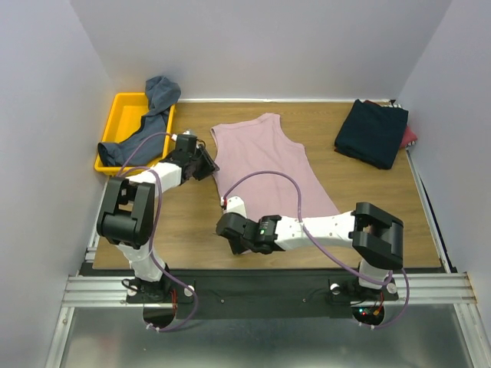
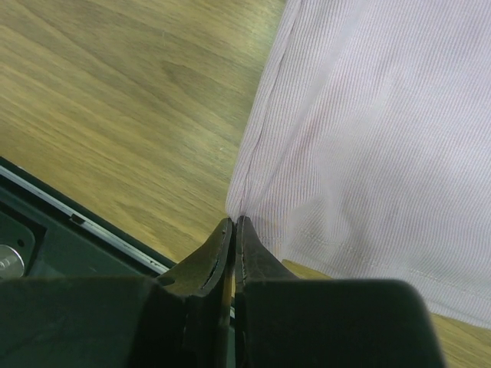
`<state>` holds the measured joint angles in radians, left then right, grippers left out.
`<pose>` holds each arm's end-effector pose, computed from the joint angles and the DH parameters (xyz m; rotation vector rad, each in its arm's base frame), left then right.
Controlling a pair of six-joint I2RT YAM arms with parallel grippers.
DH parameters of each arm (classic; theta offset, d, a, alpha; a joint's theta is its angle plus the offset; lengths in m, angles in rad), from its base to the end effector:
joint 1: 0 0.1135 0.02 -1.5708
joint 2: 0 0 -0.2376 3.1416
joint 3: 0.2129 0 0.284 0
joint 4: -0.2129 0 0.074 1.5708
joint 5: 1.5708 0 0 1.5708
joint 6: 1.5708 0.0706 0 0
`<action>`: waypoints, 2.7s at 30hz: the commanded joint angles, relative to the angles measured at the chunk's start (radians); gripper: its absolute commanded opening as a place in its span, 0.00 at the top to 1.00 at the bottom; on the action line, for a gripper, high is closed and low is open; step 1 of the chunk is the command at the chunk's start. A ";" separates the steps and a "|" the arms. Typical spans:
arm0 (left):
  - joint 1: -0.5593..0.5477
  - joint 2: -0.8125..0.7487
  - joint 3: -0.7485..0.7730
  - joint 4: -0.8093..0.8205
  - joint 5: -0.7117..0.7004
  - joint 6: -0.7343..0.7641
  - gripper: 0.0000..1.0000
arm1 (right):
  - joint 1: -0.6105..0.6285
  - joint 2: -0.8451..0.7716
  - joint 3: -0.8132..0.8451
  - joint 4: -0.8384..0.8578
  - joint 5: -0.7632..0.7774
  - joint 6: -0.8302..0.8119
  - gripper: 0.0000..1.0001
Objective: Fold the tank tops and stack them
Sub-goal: Flatten the tank top out, then fold the tank top
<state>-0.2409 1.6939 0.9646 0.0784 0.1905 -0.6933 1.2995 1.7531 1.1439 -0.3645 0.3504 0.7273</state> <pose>0.3951 -0.1108 0.1222 -0.4104 2.2695 -0.7104 0.1316 0.3827 0.1215 -0.5760 2.4417 0.4196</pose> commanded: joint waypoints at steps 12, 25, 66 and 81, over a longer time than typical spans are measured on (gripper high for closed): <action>-0.018 0.072 0.077 -0.045 -0.183 0.029 0.57 | 0.012 0.048 0.074 0.029 -0.073 0.015 0.97; -0.037 0.096 0.074 -0.028 -0.232 0.018 0.74 | 0.012 0.117 0.099 0.029 -0.103 0.027 0.99; -0.083 -0.011 0.152 -0.155 -0.441 -0.164 1.00 | -0.011 -0.007 0.048 0.108 -0.166 0.014 1.00; -0.201 0.173 0.367 -0.213 -0.470 -0.190 1.00 | -0.101 -0.231 -0.216 0.108 -0.074 0.061 0.99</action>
<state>-0.4221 1.8496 1.2652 -0.1261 -0.2379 -0.8692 1.2053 1.5700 0.9653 -0.2764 0.2363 0.7612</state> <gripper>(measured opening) 0.022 0.066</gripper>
